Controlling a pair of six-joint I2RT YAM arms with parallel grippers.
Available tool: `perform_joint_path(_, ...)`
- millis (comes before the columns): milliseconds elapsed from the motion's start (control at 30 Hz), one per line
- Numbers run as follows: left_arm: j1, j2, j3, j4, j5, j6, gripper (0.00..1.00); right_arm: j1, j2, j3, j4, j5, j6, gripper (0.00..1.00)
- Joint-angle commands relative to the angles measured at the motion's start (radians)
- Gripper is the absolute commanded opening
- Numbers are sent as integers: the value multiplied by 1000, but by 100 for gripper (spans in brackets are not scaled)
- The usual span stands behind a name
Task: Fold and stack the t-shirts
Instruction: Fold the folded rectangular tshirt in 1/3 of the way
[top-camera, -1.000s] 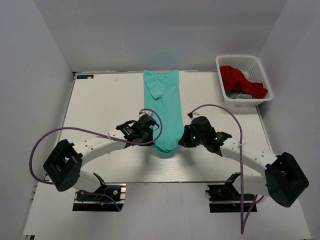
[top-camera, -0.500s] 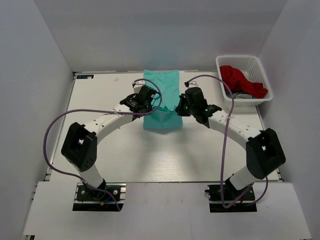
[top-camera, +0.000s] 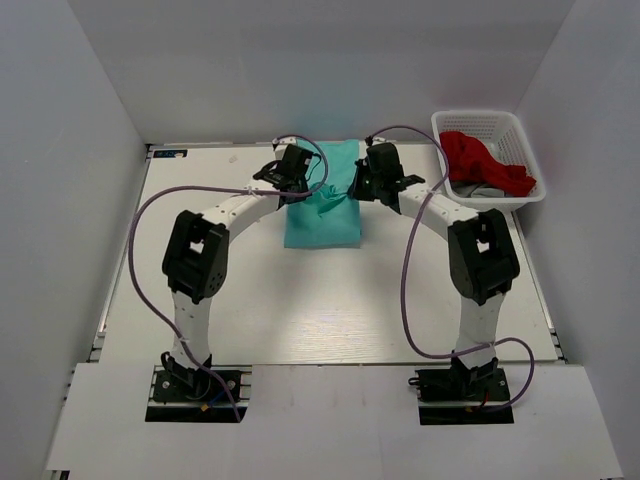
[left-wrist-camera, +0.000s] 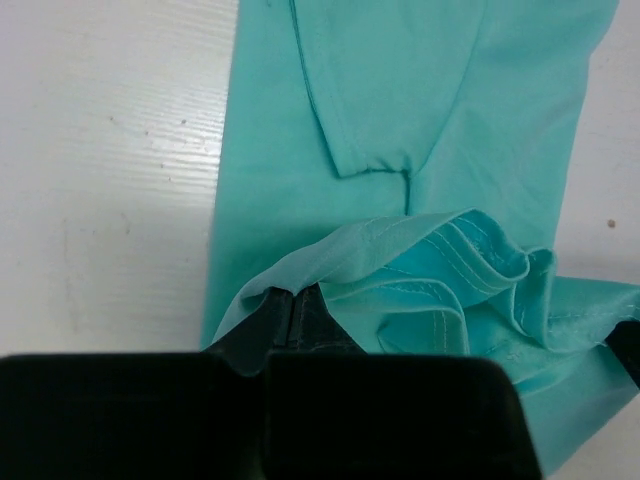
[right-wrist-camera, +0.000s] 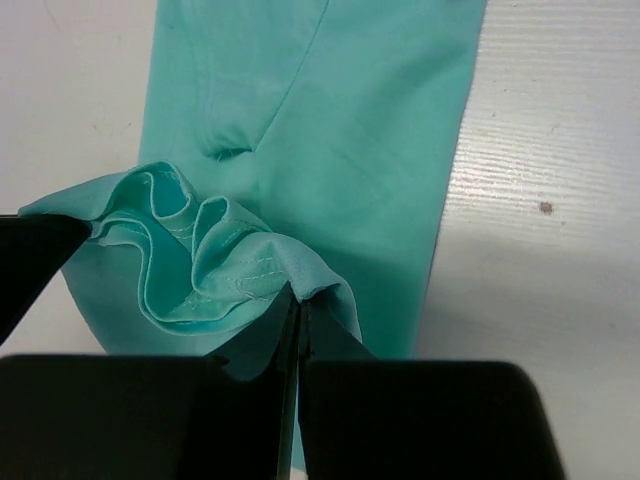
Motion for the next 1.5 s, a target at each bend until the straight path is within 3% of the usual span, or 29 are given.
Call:
perform_joint_path(0,35,37,79,7,34,26,0,-28,54,88,20,-69,-17,0)
perform_joint_path(100,58,106,145,-8,53,26,2,-44,120,143,11,-92,-9,0)
perform_joint_path(133,70,122,183,-8,53,35,15,-49,132,161,5,-102,-6,0)
perform_joint_path(200,82,145,214,-34,66,35,28,-63,184,233,-24,-137,-7,32)
perform_joint_path(233,96,155,238,-34,77,35,68,-71,204,253,-40,-149,-7,43)
perform_joint_path(300,105,155,270,-54,93,64,100,-83,211,303,-78,-166,-1,68)
perform_joint_path(367,105,128,271,-68,102,64,100,-80,177,275,-72,-181,-4,75)
perform_joint_path(400,105,91,243,-68,102,64,100,-80,136,233,-46,-194,-6,90)
perform_joint_path(600,96,-82,-52,-29,235,66,100,-74,-84,-53,40,-308,22,90)
perform_joint_path(800,87,-223,-330,39,309,17,100,-72,-181,-303,51,-307,81,90)
perform_joint_path(1067,87,-167,-352,27,289,6,100,-77,-95,-325,75,-338,141,90)
perform_joint_path(1233,87,-118,-334,7,263,6,90,-78,-27,-322,123,-339,180,80)
perform_joint_path(1333,87,-63,-328,20,277,6,79,-80,-1,-325,140,-344,201,68)
perform_joint_path(1467,87,-15,-292,1,286,6,70,-80,10,-346,155,-346,213,44)
